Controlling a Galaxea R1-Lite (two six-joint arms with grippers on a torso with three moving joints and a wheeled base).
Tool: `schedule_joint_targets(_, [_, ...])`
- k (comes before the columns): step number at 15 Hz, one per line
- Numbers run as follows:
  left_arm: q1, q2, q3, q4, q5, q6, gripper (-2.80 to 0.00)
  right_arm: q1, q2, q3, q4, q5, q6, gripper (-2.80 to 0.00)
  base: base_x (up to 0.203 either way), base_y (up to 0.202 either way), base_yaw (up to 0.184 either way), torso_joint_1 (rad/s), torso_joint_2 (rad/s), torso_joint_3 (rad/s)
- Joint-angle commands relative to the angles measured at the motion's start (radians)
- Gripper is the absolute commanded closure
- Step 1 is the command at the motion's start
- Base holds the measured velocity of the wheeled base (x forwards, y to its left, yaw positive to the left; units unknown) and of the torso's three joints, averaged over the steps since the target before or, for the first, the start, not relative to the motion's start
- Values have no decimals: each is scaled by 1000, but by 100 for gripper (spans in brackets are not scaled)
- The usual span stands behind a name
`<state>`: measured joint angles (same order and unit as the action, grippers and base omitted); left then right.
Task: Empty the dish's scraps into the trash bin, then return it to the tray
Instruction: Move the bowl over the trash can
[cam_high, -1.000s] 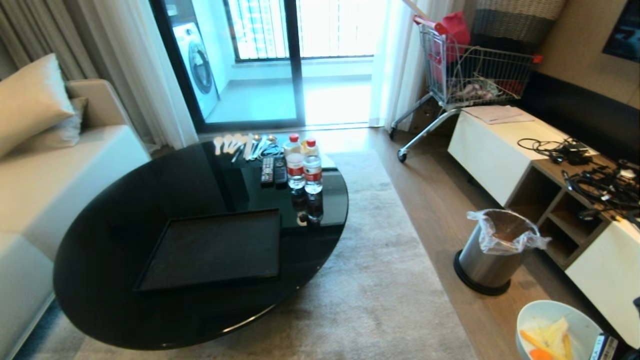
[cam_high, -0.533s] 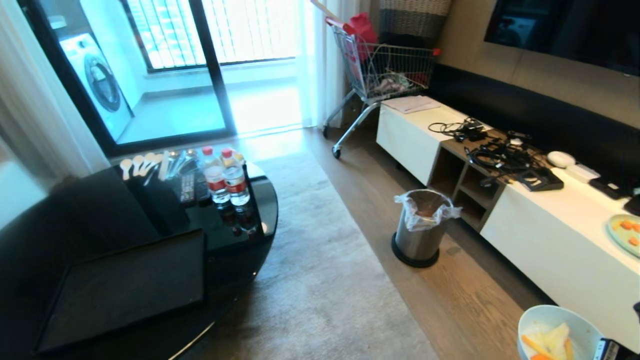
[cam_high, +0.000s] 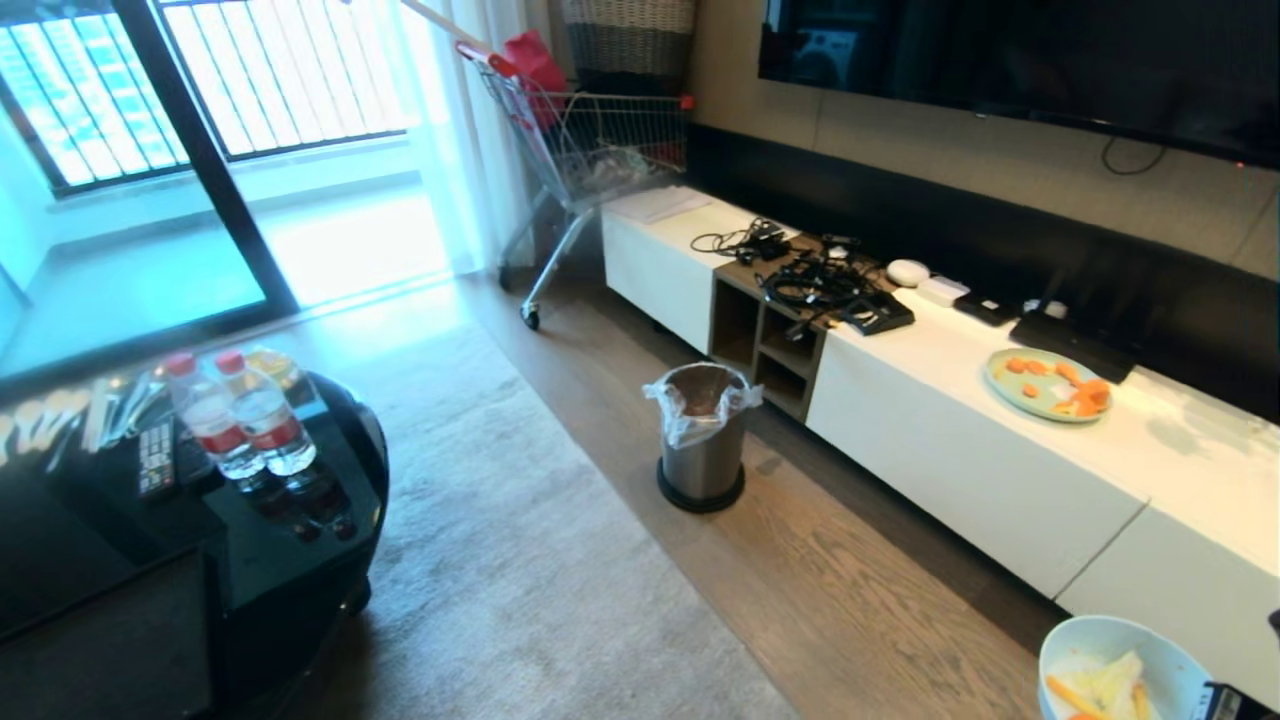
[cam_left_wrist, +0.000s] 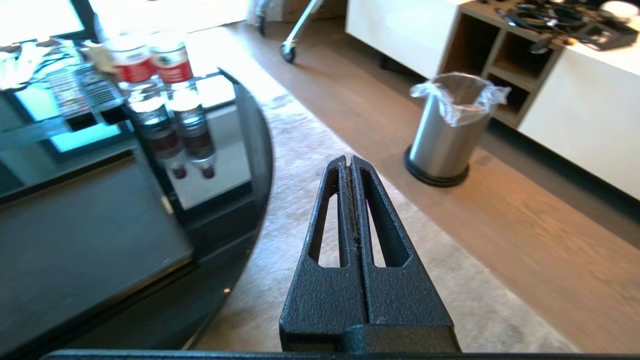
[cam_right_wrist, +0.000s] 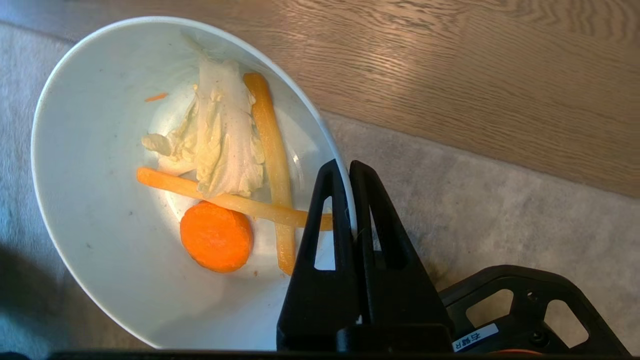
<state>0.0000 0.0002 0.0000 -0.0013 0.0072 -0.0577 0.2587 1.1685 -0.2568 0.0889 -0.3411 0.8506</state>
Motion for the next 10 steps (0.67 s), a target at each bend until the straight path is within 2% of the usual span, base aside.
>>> schedule_joint_targets(1, [0,0,0,0,0,-1,0,1,2,-4,0,-3,4,0,-1,5,-85,-2,3,-2])
schedule_joint_targets(10, [0,0,0,0,0,-1,0,1,-23,-12,3,-7,-7,0,0,0,0,0,0,0])
